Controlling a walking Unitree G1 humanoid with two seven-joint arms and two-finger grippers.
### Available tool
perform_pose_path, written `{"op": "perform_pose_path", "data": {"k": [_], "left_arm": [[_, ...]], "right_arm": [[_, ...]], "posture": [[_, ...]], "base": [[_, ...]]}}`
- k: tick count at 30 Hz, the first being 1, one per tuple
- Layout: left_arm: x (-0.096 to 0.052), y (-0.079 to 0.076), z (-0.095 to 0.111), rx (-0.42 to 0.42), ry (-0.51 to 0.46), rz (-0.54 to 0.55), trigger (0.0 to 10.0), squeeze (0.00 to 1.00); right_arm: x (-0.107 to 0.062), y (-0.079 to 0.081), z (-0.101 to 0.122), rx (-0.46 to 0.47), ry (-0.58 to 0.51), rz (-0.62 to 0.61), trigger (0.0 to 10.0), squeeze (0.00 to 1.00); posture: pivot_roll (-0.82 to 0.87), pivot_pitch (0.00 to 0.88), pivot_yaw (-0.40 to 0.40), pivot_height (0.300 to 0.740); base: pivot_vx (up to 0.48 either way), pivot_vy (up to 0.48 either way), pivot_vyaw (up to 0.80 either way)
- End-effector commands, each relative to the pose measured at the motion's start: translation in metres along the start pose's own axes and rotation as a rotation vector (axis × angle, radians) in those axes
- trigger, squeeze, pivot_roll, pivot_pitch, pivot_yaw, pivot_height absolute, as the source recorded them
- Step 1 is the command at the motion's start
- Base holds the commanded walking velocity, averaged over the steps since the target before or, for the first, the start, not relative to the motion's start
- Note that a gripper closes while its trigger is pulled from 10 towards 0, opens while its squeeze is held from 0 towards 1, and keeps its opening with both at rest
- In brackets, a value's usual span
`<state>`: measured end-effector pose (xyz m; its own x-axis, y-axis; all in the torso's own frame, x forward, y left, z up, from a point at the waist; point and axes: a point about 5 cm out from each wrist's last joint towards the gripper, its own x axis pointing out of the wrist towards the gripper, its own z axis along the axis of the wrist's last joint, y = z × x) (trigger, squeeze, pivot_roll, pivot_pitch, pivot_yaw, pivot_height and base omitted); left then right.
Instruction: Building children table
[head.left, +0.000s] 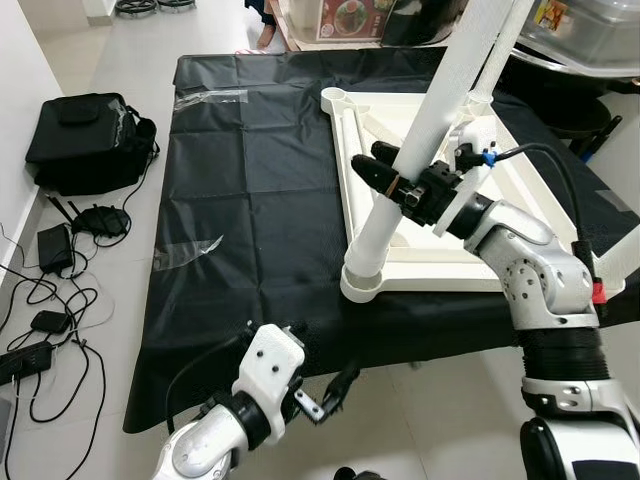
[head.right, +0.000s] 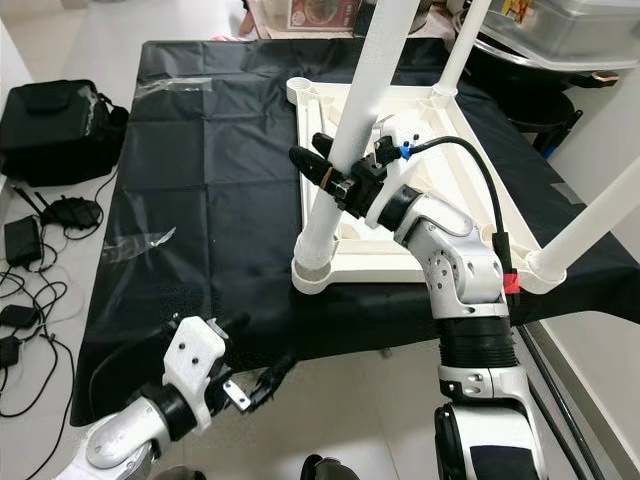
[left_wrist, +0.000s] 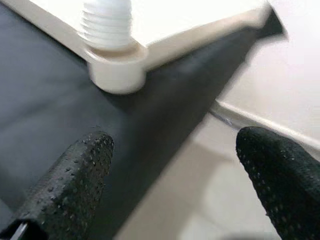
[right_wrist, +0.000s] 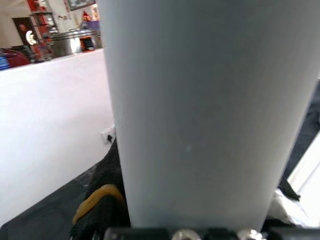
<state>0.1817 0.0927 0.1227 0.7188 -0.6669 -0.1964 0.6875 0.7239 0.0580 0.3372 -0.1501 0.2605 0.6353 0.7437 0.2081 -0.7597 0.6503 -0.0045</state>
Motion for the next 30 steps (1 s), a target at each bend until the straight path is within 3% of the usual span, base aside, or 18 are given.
{"op": "perform_pose_path", "data": {"k": [1, 4, 19, 30], "left_arm": [[-0.007, 0.000, -0.003, 0.025, 0.007, -0.012, 10.0, 0.00], [-0.013, 0.003, -0.008, 0.076, 0.029, 0.009, 10.0, 0.00], [-0.011, 0.003, -0.006, 0.107, 0.026, 0.016, 10.0, 0.00], [-0.015, 0.002, -0.004, 0.122, 0.015, 0.007, 10.0, 0.00]], "right_arm": [[0.000, 0.003, -0.002, 0.007, 0.012, 0.030, 0.0, 0.00], [-0.001, 0.002, 0.001, -0.006, 0.018, 0.057, 0.0, 0.00], [-0.003, -0.003, 0.001, -0.117, 0.136, 0.151, 0.0, 0.00], [0.003, 0.003, 0.010, -0.030, 0.152, 0.450, 0.0, 0.00]], "posture": [[0.13, 0.186, -0.096, 0.740], [0.13, 0.189, -0.098, 0.740], [0.13, 0.210, -0.098, 0.740], [0.15, 0.231, -0.107, 0.740]], "base": [[0.000, 0.000, 0.00], [0.000, 0.000, 0.00], [0.000, 0.000, 0.00], [0.000, 0.000, 0.00]]}}
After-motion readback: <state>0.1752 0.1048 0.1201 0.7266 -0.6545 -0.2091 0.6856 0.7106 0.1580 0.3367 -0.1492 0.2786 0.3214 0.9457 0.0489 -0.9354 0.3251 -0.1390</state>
